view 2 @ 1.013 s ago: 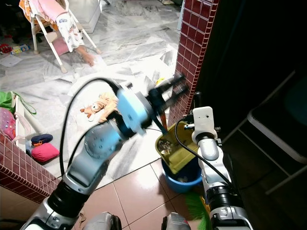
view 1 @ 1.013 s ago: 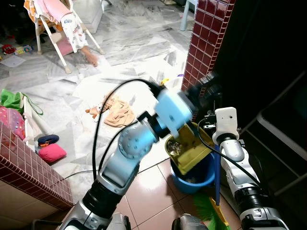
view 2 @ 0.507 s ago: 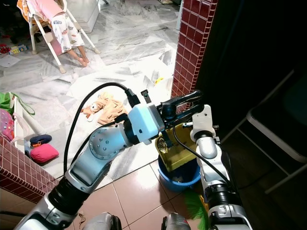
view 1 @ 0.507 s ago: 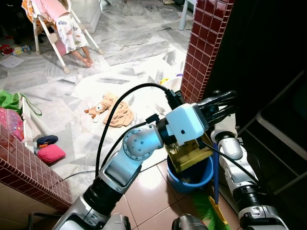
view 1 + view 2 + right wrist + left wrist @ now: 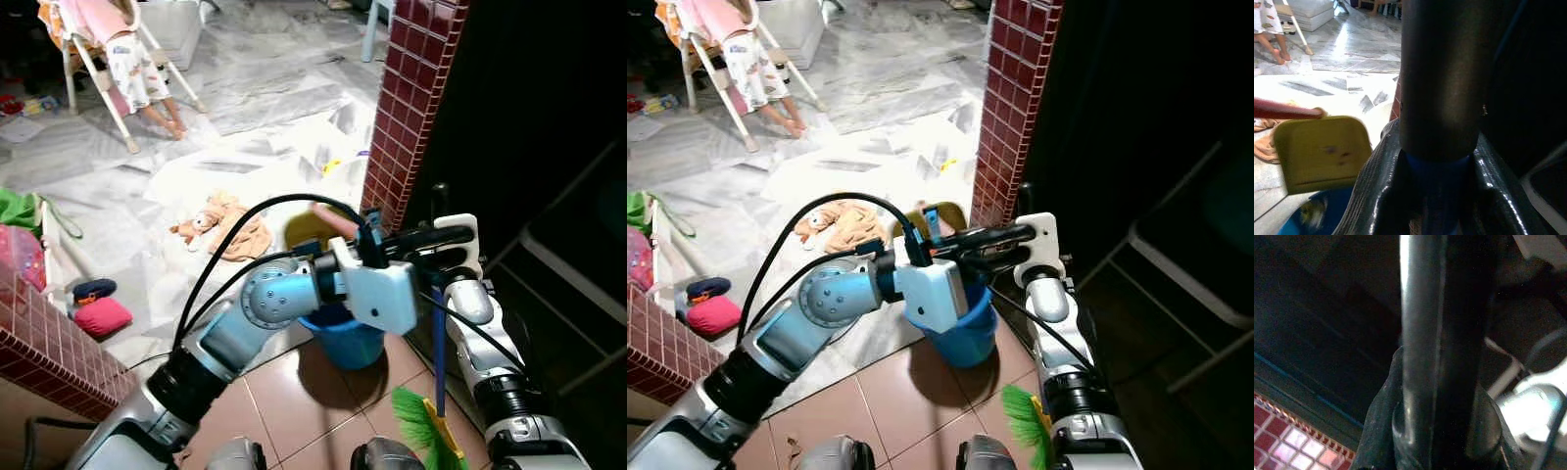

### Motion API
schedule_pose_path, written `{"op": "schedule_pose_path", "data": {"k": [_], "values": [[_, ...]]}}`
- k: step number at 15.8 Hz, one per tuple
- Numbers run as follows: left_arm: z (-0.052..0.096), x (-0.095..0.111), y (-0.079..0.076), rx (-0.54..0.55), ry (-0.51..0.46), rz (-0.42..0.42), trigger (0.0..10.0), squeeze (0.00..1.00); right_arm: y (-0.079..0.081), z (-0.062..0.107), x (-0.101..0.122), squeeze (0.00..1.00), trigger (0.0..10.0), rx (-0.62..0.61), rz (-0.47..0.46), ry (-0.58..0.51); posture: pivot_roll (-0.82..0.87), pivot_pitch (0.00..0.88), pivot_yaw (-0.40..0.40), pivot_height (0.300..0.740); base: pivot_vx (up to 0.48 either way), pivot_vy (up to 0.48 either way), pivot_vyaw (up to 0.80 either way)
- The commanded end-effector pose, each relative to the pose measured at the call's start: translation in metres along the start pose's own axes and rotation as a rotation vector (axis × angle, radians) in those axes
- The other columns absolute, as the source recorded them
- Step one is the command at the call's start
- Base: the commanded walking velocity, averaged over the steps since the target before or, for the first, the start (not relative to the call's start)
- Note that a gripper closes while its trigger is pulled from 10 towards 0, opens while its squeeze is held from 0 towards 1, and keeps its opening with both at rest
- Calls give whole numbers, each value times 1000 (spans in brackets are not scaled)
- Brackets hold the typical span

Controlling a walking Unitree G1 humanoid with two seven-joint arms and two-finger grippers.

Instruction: Sweep floor

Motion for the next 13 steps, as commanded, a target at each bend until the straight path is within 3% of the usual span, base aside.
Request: {"op": "schedule_pose_path", "data": {"k": [1, 5, 13], "values": [[-3, 8, 3, -7, -43, -45, 10000, 0, 2, -6, 12, 0, 10000, 5, -8, -44, -40, 37, 28, 731, 0, 0, 0], [-4, 4, 12, 136, -36, 89, 10000, 0, 2, -7, 11, 0, 10000, 7, -7, -42, -43, 32, 23, 731, 0, 0, 0], [-12, 21, 40, 285, -127, 168, 10000, 0, 4, -10, 9, 0, 10000, 8, -11, -33, -28, 30, 22, 731, 0, 0, 0]]}}
Point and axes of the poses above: a point about 5 cm out from each wrist's last joint towards the gripper, its own z axis pointing back from the gripper into the wrist, its own x axis along the axis of the wrist's last joint, y = z × x, the point moved 1 cm from there along -z, pointing out of the wrist towards the gripper, and after that the axes turned 2 degrees about z, right-handed, at the moved point
